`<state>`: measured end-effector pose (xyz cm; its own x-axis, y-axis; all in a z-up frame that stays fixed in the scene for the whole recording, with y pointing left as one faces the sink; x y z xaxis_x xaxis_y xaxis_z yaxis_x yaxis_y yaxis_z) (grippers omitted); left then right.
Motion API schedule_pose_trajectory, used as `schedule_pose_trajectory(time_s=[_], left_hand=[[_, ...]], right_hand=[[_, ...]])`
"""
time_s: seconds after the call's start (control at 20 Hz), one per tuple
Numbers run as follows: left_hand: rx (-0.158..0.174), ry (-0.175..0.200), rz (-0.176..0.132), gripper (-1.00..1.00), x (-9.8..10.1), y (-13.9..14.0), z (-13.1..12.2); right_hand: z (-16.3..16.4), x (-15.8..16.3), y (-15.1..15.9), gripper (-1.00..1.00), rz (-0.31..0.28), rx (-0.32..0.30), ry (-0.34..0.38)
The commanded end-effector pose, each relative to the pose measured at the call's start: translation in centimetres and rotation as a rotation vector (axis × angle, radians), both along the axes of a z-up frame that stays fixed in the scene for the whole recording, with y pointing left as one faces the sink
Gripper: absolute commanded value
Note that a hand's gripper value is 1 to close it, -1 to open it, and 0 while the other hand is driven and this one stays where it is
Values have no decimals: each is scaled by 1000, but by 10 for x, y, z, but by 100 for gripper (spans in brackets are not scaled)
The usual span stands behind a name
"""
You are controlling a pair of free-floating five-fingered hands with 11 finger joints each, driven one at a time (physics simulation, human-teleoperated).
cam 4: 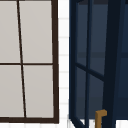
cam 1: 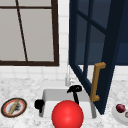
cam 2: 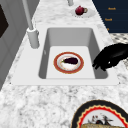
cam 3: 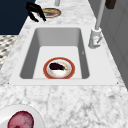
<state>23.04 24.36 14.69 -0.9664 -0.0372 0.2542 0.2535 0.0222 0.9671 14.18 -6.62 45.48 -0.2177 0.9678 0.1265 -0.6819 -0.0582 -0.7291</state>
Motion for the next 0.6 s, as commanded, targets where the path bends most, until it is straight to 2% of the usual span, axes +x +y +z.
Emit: schedule_pose_trajectory(time_s=[0.0, 0.1, 0.2, 0.55], left_hand=[[0, 0, 0, 0, 0, 0, 0], [0, 0, 0, 0, 0, 0, 0], [0, 0, 0, 0, 0, 0, 0], [0, 0, 0, 0, 0, 0, 0]], right_hand=[[16, -7, 14, -100, -2, -14, -29], [33, -16, 9, -100, 0, -9, -12], [49, -22, 4, -100, -2, 13, -13], [106, -51, -8, -100, -21, 29, -19]])
